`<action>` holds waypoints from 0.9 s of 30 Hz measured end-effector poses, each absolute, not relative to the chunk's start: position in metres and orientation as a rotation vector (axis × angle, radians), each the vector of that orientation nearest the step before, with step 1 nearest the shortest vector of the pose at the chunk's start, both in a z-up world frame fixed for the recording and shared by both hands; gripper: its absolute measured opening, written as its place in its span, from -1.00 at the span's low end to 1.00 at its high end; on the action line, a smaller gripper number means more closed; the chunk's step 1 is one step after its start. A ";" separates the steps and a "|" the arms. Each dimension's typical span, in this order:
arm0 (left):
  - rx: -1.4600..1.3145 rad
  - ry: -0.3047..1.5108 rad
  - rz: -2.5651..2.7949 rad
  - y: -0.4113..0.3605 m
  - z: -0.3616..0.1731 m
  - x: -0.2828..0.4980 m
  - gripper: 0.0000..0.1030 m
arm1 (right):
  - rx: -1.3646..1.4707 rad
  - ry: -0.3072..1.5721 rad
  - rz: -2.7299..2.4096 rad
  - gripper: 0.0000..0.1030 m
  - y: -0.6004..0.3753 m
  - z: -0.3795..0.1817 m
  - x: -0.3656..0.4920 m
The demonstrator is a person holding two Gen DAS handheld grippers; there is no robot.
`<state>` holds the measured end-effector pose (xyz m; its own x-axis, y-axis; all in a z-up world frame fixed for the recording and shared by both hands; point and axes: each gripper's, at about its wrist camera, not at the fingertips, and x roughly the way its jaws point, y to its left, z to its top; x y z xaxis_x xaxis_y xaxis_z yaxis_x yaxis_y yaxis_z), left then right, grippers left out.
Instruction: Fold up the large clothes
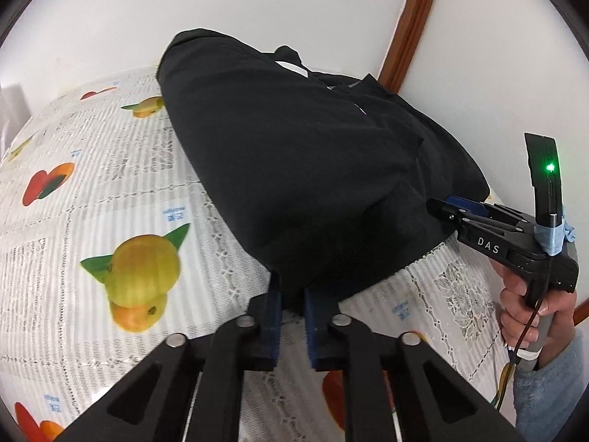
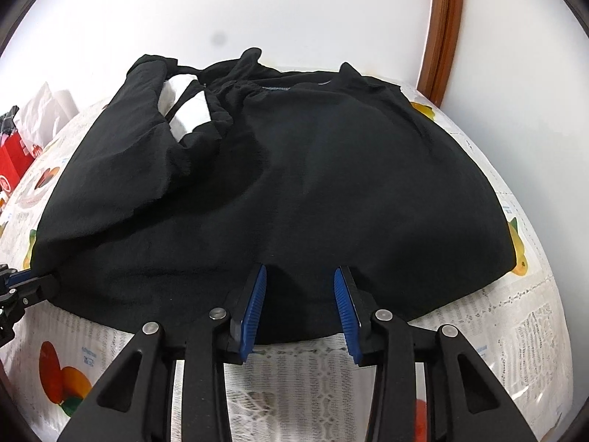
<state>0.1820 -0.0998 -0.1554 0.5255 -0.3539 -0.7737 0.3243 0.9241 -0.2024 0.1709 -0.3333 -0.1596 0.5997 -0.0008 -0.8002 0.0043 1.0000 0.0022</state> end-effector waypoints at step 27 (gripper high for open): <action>-0.191 0.915 -0.214 0.049 -0.152 0.144 -0.94 | -0.107 0.906 0.285 -0.23 -0.188 -0.151 0.177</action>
